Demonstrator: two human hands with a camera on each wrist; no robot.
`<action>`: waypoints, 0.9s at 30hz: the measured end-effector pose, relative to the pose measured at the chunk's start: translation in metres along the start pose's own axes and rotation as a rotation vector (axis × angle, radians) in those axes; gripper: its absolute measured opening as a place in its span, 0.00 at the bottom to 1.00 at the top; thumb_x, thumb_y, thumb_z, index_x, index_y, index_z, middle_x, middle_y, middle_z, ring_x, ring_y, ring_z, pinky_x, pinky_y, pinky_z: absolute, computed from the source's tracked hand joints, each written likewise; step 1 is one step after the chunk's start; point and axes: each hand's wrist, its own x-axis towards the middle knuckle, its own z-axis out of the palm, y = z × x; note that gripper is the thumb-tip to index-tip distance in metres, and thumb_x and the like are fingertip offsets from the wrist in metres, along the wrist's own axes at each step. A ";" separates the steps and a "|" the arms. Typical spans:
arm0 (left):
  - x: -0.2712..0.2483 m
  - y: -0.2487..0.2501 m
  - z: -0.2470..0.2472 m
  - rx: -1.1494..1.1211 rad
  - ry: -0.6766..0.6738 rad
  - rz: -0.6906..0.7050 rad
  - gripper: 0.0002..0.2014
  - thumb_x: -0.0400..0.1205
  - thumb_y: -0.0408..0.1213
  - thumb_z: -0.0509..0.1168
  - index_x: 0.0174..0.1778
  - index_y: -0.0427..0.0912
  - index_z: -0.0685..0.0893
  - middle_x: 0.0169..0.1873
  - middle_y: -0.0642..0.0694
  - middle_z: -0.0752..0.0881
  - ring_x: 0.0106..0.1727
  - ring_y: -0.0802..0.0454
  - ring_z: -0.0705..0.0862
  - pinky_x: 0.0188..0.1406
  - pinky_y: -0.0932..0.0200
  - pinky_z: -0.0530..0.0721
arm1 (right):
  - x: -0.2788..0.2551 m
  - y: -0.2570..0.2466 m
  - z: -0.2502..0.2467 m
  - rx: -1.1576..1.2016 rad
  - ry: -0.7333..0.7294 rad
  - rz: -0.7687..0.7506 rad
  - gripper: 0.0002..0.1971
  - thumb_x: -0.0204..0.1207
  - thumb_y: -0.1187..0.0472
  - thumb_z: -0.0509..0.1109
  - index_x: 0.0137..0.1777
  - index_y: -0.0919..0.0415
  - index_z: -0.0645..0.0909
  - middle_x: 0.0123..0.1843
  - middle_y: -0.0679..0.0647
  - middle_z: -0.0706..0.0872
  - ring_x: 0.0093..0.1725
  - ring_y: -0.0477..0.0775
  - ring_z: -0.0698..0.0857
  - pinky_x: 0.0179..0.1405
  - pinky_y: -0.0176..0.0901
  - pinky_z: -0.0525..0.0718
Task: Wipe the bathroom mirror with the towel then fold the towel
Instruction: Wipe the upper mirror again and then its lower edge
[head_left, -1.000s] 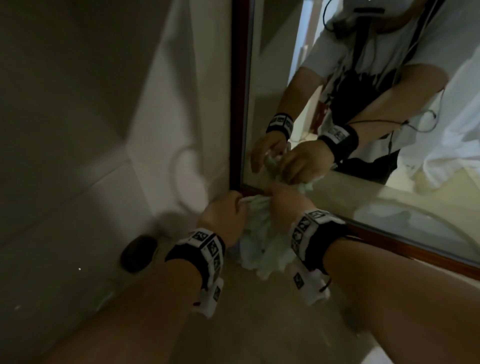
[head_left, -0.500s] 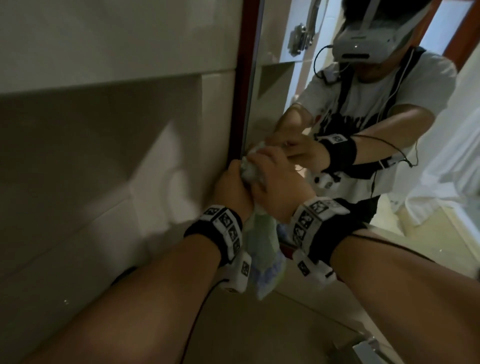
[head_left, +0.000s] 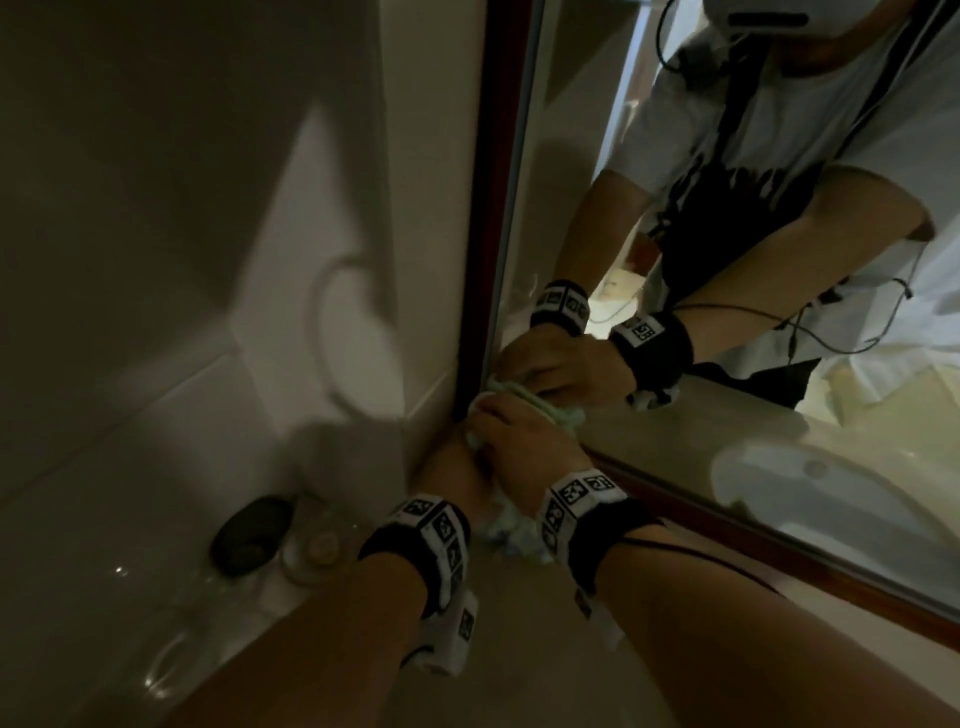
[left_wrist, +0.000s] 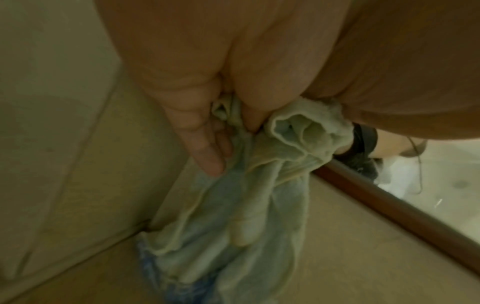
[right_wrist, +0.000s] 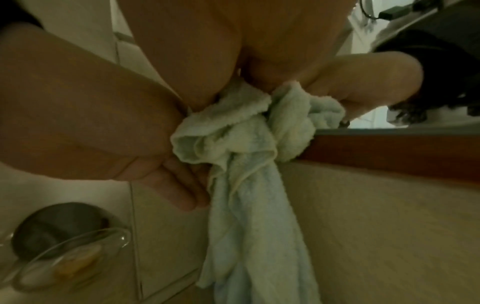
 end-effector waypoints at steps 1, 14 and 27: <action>0.000 -0.001 0.000 0.029 -0.033 0.021 0.22 0.93 0.40 0.53 0.83 0.37 0.66 0.79 0.34 0.73 0.78 0.38 0.74 0.79 0.48 0.70 | -0.001 -0.002 -0.001 0.018 -0.022 0.017 0.18 0.74 0.67 0.75 0.64 0.60 0.88 0.67 0.59 0.85 0.68 0.65 0.84 0.72 0.51 0.78; -0.047 0.024 -0.052 -0.514 -0.221 0.104 0.09 0.74 0.48 0.71 0.29 0.54 0.83 0.33 0.43 0.86 0.42 0.40 0.87 0.56 0.32 0.87 | -0.097 0.012 -0.095 0.229 -0.542 0.543 0.31 0.76 0.72 0.70 0.79 0.53 0.74 0.75 0.54 0.79 0.75 0.58 0.78 0.75 0.49 0.77; -0.185 0.180 -0.102 -0.277 -0.521 0.733 0.13 0.83 0.41 0.65 0.45 0.33 0.85 0.48 0.35 0.87 0.50 0.37 0.85 0.57 0.39 0.83 | -0.204 -0.027 -0.249 0.883 -0.076 0.564 0.42 0.58 0.75 0.71 0.79 0.61 0.74 0.70 0.64 0.85 0.68 0.60 0.83 0.71 0.59 0.79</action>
